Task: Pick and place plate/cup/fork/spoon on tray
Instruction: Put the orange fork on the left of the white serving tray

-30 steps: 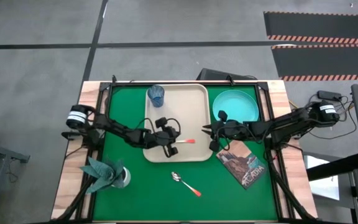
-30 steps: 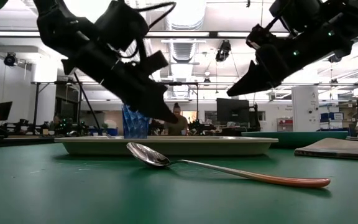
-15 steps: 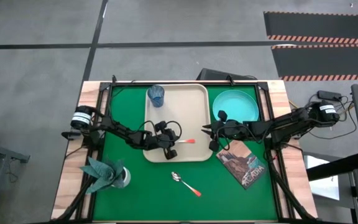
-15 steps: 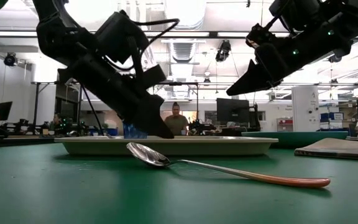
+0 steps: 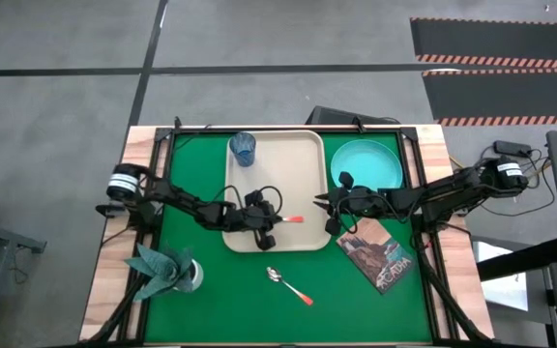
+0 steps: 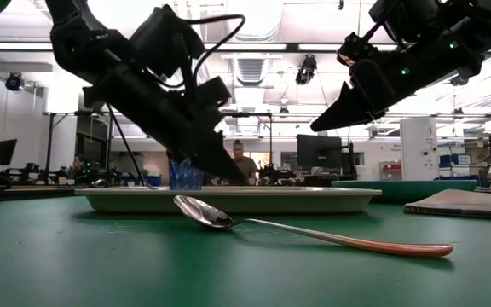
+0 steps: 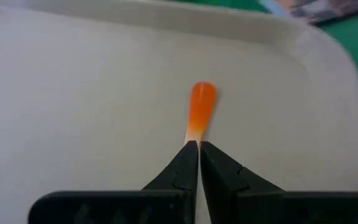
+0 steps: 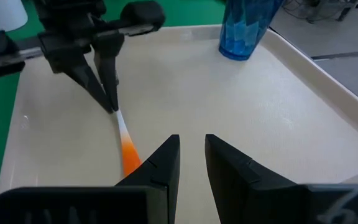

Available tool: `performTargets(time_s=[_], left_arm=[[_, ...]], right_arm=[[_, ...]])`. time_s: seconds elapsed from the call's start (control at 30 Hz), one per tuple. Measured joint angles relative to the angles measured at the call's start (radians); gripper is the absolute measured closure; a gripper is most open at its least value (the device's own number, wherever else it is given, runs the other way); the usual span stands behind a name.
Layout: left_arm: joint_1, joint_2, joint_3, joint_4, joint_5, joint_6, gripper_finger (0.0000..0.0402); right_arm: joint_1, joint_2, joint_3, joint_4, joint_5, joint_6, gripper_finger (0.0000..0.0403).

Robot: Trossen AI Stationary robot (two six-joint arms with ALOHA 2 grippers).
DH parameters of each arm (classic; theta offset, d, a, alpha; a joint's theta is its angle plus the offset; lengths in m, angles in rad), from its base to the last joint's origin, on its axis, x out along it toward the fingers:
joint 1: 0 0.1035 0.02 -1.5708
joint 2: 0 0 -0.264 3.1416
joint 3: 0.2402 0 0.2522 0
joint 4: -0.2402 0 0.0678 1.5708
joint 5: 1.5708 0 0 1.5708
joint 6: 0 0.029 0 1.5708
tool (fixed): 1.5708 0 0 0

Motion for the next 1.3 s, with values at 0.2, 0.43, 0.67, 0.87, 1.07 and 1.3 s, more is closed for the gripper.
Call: performTargets(time_s=[0.2, 0.43, 0.67, 0.87, 1.07, 1.3], left_arm=[[0.001, -0.068, -0.009, 0.002, -0.008, 0.094, 0.0398], [0.008, -0.036, -0.025, -0.003, -0.053, 0.105, 0.0398], [0.006, 0.008, -0.029, -0.005, 0.001, 0.049, 0.0398], [0.006, 0.008, -0.029, -0.008, 0.060, 0.023, 0.0398], [0.000, 0.000, -0.023, -0.007, 0.075, 0.022, 0.0398], [0.000, -0.096, -0.028, -0.084, 0.086, 0.044, 0.0398]], right_arm=[[0.000, 0.000, 0.000, -0.002, 0.000, 0.000, 0.0335], [0.000, 0.000, 0.000, -0.004, -0.001, 0.002, 0.0335], [0.000, 0.000, 0.000, -0.008, -0.002, 0.009, 0.0335], [0.000, 0.000, 0.000, -0.008, -0.002, 0.009, 0.0335], [0.000, 0.000, 0.000, -0.008, -0.002, 0.008, 0.0335], [0.001, 0.000, 0.000, -0.006, -0.028, 0.007, 0.0335]])
